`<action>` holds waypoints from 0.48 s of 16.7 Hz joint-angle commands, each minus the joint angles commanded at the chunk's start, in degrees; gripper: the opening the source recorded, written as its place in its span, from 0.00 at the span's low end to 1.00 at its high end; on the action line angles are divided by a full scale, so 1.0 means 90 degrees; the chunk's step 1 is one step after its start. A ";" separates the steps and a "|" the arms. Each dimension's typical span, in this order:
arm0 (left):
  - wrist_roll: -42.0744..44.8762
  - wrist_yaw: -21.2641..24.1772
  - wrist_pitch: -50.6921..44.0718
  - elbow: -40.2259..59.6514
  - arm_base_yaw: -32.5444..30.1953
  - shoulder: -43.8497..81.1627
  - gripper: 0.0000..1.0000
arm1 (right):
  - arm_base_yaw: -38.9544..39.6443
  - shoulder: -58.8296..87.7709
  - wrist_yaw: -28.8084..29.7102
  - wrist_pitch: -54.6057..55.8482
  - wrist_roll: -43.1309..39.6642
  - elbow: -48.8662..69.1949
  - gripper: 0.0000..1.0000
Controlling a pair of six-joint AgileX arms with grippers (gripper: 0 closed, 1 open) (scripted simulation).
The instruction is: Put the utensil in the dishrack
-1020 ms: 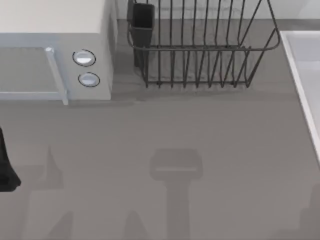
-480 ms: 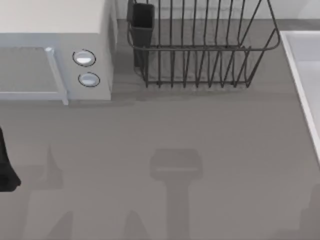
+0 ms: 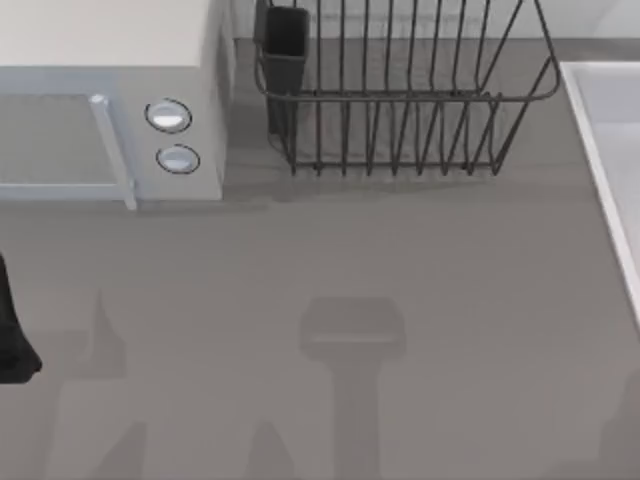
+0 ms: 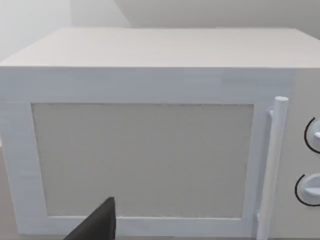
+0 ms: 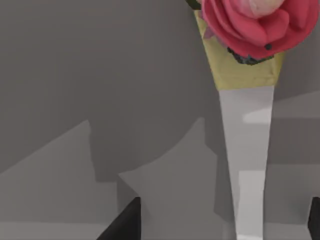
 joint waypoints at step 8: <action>0.0000 0.0000 0.0000 0.0000 0.0000 0.0000 1.00 | 0.0000 0.0000 0.0000 0.0000 0.0000 0.0000 0.00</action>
